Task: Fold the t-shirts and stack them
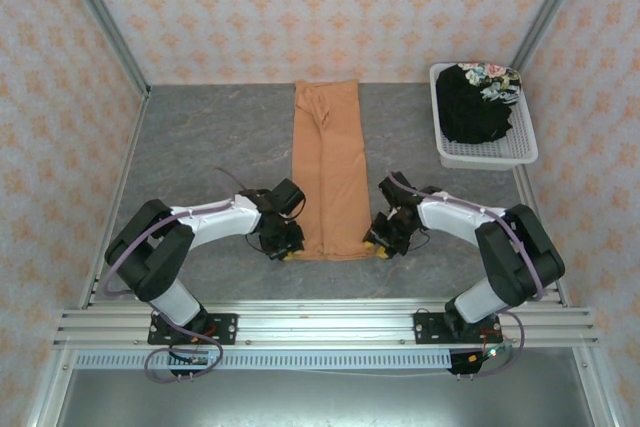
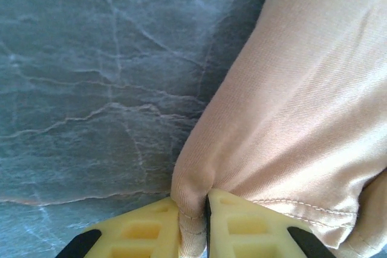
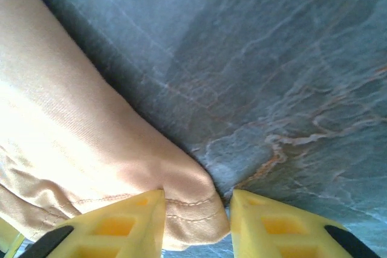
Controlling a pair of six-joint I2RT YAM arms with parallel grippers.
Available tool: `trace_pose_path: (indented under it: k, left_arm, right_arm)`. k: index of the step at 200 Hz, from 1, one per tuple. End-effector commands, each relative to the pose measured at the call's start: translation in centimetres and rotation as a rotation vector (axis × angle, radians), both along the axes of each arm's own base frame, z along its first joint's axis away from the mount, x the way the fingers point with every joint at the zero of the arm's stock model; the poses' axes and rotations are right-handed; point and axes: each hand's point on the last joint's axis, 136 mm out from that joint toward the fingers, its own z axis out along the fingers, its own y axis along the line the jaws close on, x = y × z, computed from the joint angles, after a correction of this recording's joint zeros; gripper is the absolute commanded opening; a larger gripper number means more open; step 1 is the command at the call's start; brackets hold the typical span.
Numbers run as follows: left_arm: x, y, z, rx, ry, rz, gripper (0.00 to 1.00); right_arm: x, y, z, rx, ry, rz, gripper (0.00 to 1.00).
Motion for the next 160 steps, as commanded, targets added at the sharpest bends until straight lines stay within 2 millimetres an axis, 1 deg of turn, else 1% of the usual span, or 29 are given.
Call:
trace_pose_path:
  k: [1, 36, 55, 80, 103, 119, 125, 146, 160]
  left_arm:
    - [2.1, -2.3, 0.6, -0.055, -0.085, -0.013, 0.15]
    - [1.8, -2.0, 0.5, -0.044, -0.083, -0.015, 0.11]
    - [1.7, -1.8, 0.5, -0.039, -0.079, -0.022, 0.1]
    - [1.4, -1.5, 0.7, -0.028, -0.076, -0.029, 0.09]
    - [0.8, -0.6, 0.9, 0.005, -0.071, -0.042, 0.07]
    - [0.2, -0.2, 0.8, 0.011, -0.063, -0.049, 0.02]
    - [0.0, 0.0, 0.7, 0.01, -0.058, -0.051, 0.0]
    - [-1.1, -0.1, 0.5, 0.001, -0.041, -0.08, 0.0]
    - [-1.9, -0.3, 0.6, -0.008, -0.037, -0.112, 0.0]
  right_arm:
    - [1.4, 2.6, 1.0, 0.052, -0.061, 0.05, 0.35]
    - [0.0, 1.0, -0.3, -0.035, -0.017, 0.062, 0.34]
    - [-0.1, 0.9, -0.6, -0.037, -0.014, 0.059, 0.3]
    - [0.2, 0.8, -0.5, -0.051, -0.021, 0.053, 0.18]
    - [0.4, 0.4, -0.3, -0.077, -0.028, 0.051, 0.07]
    - [0.2, 0.1, -0.2, -0.092, -0.027, 0.054, 0.0]
    - [0.1, 0.0, -0.2, -0.096, -0.026, 0.058, 0.0]
    - [-0.9, -0.3, 0.0, -0.101, -0.01, 0.093, 0.0]
    - [-1.9, -0.4, 0.2, -0.103, 0.0, 0.129, 0.0]
